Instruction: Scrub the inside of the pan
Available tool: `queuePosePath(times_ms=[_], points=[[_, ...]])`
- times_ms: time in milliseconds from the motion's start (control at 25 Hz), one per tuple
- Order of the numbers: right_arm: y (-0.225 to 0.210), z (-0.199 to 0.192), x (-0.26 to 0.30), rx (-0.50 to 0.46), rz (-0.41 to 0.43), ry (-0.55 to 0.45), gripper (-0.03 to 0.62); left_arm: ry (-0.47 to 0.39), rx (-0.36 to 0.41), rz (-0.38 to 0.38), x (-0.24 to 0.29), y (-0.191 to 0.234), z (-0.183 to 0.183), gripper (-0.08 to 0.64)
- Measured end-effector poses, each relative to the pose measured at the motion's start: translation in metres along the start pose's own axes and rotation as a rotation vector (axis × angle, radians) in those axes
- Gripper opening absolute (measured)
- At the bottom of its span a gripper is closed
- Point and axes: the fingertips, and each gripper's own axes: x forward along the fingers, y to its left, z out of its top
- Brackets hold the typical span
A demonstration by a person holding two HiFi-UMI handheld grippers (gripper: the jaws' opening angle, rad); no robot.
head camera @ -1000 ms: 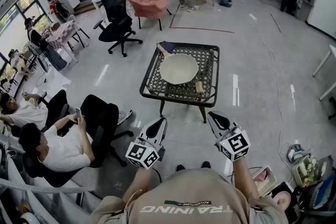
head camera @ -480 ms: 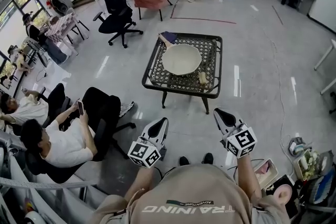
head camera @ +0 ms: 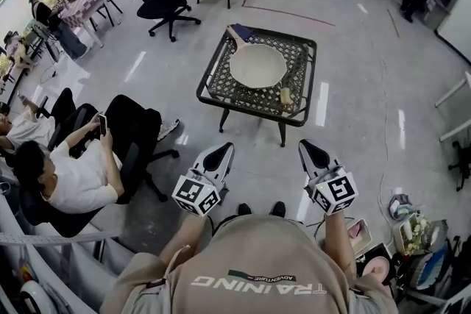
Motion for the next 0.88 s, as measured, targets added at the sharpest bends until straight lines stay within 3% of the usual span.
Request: queuePosePath(times_ms=[440, 640, 880], points=[[0.011, -0.017, 0.011, -0.025, -0.032, 0.071, 0.018, 0.005, -0.016, -0.036, 0.004, 0.022, -0.006, 0.018], [0.009, -0.017, 0.022, -0.009, -0.023, 0.053, 0.018, 0.025, -0.014, -0.041, 0.008, 0.026, -0.010, 0.018], [-0.021, -0.008, 0.034, -0.011, 0.026, 0.016, 0.017, 0.022, -0.005, 0.007, 0.035, 0.026, -0.005, 0.018]])
